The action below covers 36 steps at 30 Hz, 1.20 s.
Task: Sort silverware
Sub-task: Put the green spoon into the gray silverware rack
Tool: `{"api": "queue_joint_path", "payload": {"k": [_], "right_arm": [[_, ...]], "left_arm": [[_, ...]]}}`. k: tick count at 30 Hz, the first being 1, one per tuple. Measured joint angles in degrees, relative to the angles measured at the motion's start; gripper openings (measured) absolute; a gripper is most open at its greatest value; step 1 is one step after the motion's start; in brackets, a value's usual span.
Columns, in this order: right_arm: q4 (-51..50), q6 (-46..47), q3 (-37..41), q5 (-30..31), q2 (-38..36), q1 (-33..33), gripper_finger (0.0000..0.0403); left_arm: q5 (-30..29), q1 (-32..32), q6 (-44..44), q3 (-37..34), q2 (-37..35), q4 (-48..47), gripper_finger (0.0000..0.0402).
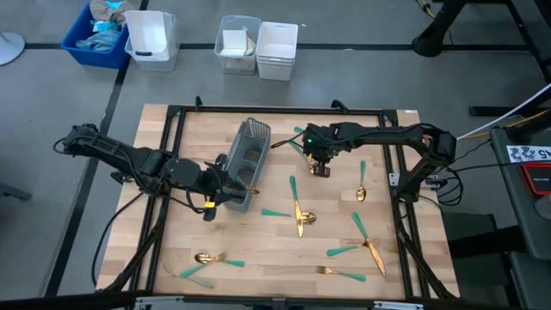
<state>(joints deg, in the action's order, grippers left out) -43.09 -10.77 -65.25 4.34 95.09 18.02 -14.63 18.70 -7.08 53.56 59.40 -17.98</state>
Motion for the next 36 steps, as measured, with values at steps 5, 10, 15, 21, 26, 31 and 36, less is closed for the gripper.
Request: {"api": "queue_joint_path", "payload": {"k": [5,10,15,21,26,31,36], "right_arm": [[3.0,4.0,0.5,0.0,0.0,0.0,0.0008],[5.2,6.0,1.1,-0.5,0.6,0.0,0.0049],[7.1,11.3,1.1,-1.0,3.3,0.0,0.0113],[9.9,12.0,1.2,-0.9,7.7,0.0,0.0160],[14.5,12.0,1.2,-0.8,10.2,0.1,0.0164],[14.1,14.1,1.2,0.2,12.1,1.1,0.0157],[13.4,14.3,0.9,-0.1,13.1,1.5,0.0149]], "left_arm": [[0.0,0.0,0.0,0.0,0.0,-1.2,0.0095],[0.0,0.0,0.0,0.0,0.0,-1.7,0.0095],[0.0,0.0,0.0,0.0,0.0,-2.9,0.0095],[0.0,0.0,0.0,-0.1,0.0,-5.1,0.0095],[0.0,0.0,0.0,-0.1,0.0,-6.6,0.0095],[0.0,0.0,-0.4,-0.1,0.0,-7.2,0.0095],[0.0,0.0,-0.4,-0.1,0.0,-7.2,0.0095]]}}
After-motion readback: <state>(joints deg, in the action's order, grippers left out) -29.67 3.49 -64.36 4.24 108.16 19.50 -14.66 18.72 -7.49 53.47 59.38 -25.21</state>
